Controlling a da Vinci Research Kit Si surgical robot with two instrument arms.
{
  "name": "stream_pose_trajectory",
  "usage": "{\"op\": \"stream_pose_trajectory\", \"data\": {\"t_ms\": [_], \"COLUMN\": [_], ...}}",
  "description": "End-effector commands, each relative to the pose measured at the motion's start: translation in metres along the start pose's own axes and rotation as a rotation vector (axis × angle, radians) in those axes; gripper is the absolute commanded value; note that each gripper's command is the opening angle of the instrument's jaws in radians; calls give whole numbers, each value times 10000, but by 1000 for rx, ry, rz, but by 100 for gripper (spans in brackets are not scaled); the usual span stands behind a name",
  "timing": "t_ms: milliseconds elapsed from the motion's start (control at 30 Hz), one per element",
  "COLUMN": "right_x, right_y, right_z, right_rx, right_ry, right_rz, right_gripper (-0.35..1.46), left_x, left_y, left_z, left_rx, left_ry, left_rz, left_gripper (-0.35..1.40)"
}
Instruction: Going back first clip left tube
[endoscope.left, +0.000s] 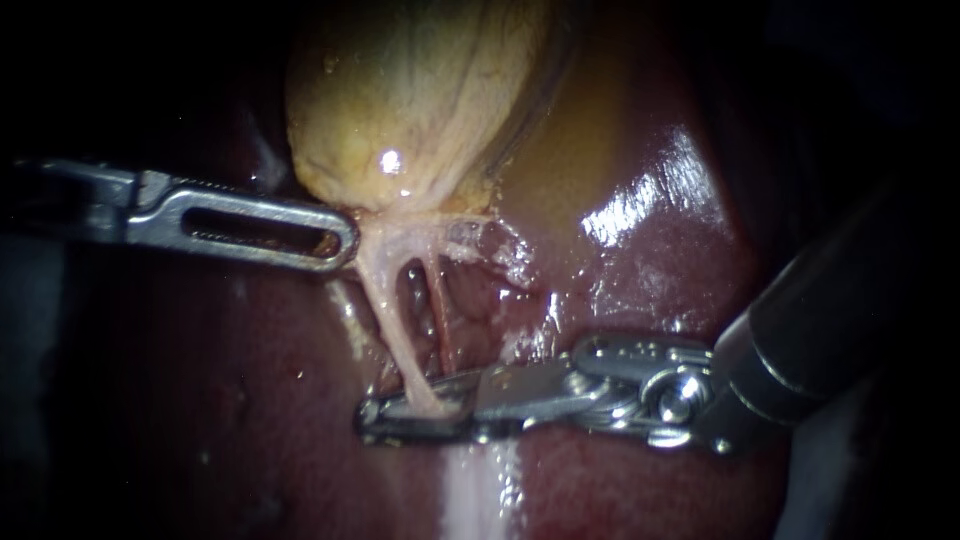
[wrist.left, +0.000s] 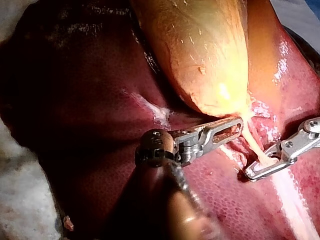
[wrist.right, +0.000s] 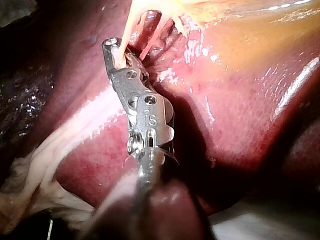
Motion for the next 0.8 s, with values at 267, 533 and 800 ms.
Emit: {"op": "stream_pose_trajectory", "data": {"t_ms": [267, 533, 800], "right_x": [1, 16, 25], "right_y": [0, 7, 8], "right_z": [1, 11, -1], "right_rx": [-2, -24, -43], "right_ry": [-3, 65, 71], "right_rz": [0, -119, -174], "right_gripper": [-35, 48, 49], "left_x": [0, -1, -1], "left_y": [0, 0, 0], "left_z": [0, -1, -2], "left_rx": [0, 0, -1], "left_ry": [0, 0, -1], "left_rz": [0, 0, 0], "left_gripper": [-35, -35, -35]}}
